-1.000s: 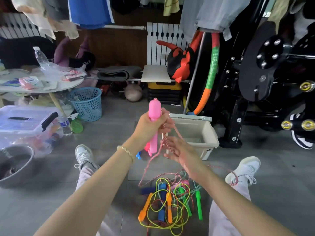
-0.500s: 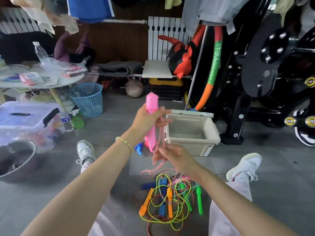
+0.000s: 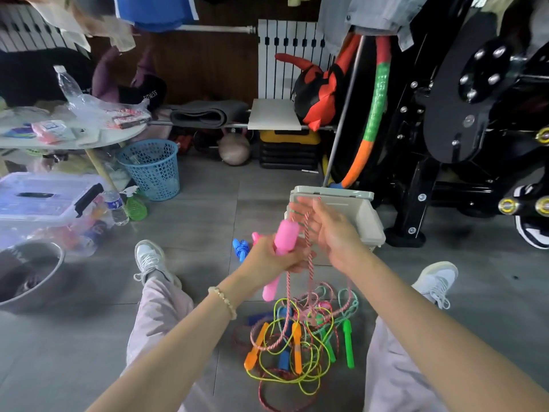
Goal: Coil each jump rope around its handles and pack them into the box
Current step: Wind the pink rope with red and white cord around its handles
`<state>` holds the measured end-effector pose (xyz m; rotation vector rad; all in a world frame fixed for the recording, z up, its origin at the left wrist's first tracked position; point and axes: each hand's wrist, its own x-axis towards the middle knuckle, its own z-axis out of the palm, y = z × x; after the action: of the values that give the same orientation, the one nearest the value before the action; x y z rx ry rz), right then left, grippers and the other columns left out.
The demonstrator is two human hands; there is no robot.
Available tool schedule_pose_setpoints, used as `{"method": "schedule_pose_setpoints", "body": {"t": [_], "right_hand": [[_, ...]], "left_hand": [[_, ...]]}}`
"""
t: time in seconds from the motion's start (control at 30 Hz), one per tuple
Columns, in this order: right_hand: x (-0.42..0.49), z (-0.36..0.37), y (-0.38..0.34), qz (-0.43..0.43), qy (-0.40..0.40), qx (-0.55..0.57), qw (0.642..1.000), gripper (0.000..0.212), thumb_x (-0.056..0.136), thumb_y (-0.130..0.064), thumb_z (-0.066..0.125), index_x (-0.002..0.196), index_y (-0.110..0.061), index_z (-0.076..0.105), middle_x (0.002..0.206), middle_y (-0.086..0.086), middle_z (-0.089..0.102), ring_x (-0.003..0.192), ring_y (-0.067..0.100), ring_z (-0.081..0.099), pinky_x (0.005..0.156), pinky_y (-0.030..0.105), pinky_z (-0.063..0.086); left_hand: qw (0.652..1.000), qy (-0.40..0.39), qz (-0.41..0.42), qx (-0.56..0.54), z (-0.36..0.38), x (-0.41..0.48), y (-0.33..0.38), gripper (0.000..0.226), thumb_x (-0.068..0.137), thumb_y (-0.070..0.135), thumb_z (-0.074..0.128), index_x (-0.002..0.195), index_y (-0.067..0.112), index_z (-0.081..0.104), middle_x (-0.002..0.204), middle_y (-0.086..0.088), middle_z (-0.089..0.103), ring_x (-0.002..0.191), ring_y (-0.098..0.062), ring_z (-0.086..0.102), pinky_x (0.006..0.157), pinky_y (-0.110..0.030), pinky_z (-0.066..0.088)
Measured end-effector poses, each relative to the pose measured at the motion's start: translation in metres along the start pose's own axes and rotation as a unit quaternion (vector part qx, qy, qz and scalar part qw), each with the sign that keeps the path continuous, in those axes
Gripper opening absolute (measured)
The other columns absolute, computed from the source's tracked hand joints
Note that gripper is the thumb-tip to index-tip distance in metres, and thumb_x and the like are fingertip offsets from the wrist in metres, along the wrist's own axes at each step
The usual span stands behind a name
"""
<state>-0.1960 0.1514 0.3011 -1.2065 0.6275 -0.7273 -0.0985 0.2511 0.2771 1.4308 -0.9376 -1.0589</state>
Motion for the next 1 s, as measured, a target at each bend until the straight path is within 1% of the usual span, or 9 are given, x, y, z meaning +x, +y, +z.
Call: {"method": "schedule_pose_setpoints", "body": {"t": [0.07, 0.13, 0.27, 0.43, 0.5, 0.6, 0.7, 0.87, 1.0], "right_hand": [[-0.007, -0.001, 0.008, 0.032, -0.036, 0.052, 0.997, 0.034, 0.1, -0.033, 0.033, 0.109, -0.017, 0.062, 0.109, 0.005, 0.069, 0.09, 0.016, 0.066, 0.082, 0.035, 0.053], [-0.024, 0.0, 0.018, 0.061, -0.086, 0.052, 0.993, 0.036, 0.1, -0.029, 0.031, 0.105, -0.013, 0.064, 0.095, 0.003, 0.073, 0.081, 0.015, 0.068, 0.073, 0.028, 0.056], [-0.055, -0.013, 0.043, 0.065, -0.149, -0.105, 0.981, 0.031, 0.094, -0.028, 0.043, 0.102, -0.008, 0.064, 0.076, 0.001, 0.065, 0.07, 0.014, 0.06, 0.076, 0.027, 0.05], [-0.064, -0.023, 0.041, 0.078, -0.132, -0.134, 0.979, 0.018, 0.095, -0.015, 0.048, 0.096, -0.009, 0.065, 0.069, 0.004, 0.058, 0.062, 0.013, 0.058, 0.068, 0.026, 0.049], [-0.059, -0.021, 0.031, 0.054, -0.101, -0.102, 0.988, 0.018, 0.094, -0.014, 0.049, 0.098, -0.008, 0.066, 0.073, 0.002, 0.065, 0.066, 0.013, 0.063, 0.068, 0.023, 0.054], [-0.042, -0.013, 0.012, 0.018, -0.076, -0.034, 0.996, 0.019, 0.095, -0.013, 0.047, 0.099, -0.006, 0.065, 0.079, 0.001, 0.072, 0.072, 0.012, 0.068, 0.075, 0.025, 0.057], [-0.021, -0.003, -0.004, -0.002, -0.043, 0.025, 0.999, 0.018, 0.095, -0.014, 0.047, 0.099, -0.008, 0.064, 0.082, 0.0, 0.074, 0.077, 0.01, 0.07, 0.072, 0.021, 0.056], [-0.003, 0.001, -0.009, -0.007, -0.007, 0.098, 0.995, 0.018, 0.096, -0.013, 0.047, 0.098, -0.009, 0.064, 0.085, 0.0, 0.074, 0.084, 0.01, 0.07, 0.081, 0.022, 0.055], [-0.003, 0.001, -0.004, -0.003, 0.001, 0.078, 0.997, 0.017, 0.096, -0.013, 0.048, 0.1, -0.011, 0.064, 0.088, -0.002, 0.074, 0.088, 0.008, 0.07, 0.083, 0.02, 0.054]], "left_hand": [[0.997, 0.059, 0.036, -0.033, -0.005, 0.006, 0.016, 0.006, 0.084, 0.004, 0.068, 0.086, 0.007, 0.064, 0.071, -0.001, 0.071, 0.058, -0.011, 0.067, 0.062, -0.023, 0.058], [0.987, 0.119, 0.066, -0.085, -0.013, 0.015, 0.031, 0.005, 0.085, 0.004, 0.068, 0.085, 0.008, 0.065, 0.075, -0.006, 0.069, 0.058, -0.011, 0.066, 0.059, -0.023, 0.056], [0.967, 0.189, 0.094, -0.142, -0.036, 0.032, 0.047, 0.006, 0.088, 0.003, 0.064, 0.084, 0.007, 0.061, 0.081, -0.006, 0.07, 0.058, -0.009, 0.067, 0.06, -0.02, 0.056], [0.941, 0.263, 0.086, -0.194, -0.062, 0.04, 0.037, 0.003, 0.09, 0.008, 0.062, 0.088, 0.01, 0.062, 0.086, -0.005, 0.069, 0.067, -0.009, 0.07, 0.064, -0.019, 0.056], [0.958, 0.217, 0.049, -0.179, -0.061, 0.036, 0.023, 0.011, 0.094, 0.018, 0.059, 0.096, 0.009, 0.064, 0.094, -0.005, 0.071, 0.077, -0.014, 0.072, 0.076, -0.028, 0.059], [0.992, 0.06, -0.019, -0.108, -0.04, 0.02, 0.0, 0.035, 0.092, 0.033, 0.06, 0.111, 0.003, 0.061, 0.104, -0.01, 0.072, 0.095, -0.026, 0.069, 0.093, -0.048, 0.052], [0.995, -0.037, -0.047, -0.075, -0.007, -0.002, -0.013, 0.032, 0.088, 0.022, 0.061, 0.116, 0.006, 0.059, 0.096, -0.001, 0.074, 0.092, -0.015, 0.071, 0.081, -0.03, 0.057], [0.999, -0.006, -0.012, -0.042, 0.013, -0.006, -0.025, 0.039, 0.083, 0.011, 0.069, 0.12, 0.008, 0.059, 0.097, -0.006, 0.074, 0.092, -0.019, 0.071, 0.086, -0.031, 0.056], [0.998, -0.017, 0.002, -0.067, 0.019, -0.004, -0.018, 0.02, 0.086, 0.007, 0.065, 0.106, 0.01, 0.063, 0.085, -0.002, 0.074, 0.081, -0.014, 0.072, 0.074, -0.024, 0.057]]}}
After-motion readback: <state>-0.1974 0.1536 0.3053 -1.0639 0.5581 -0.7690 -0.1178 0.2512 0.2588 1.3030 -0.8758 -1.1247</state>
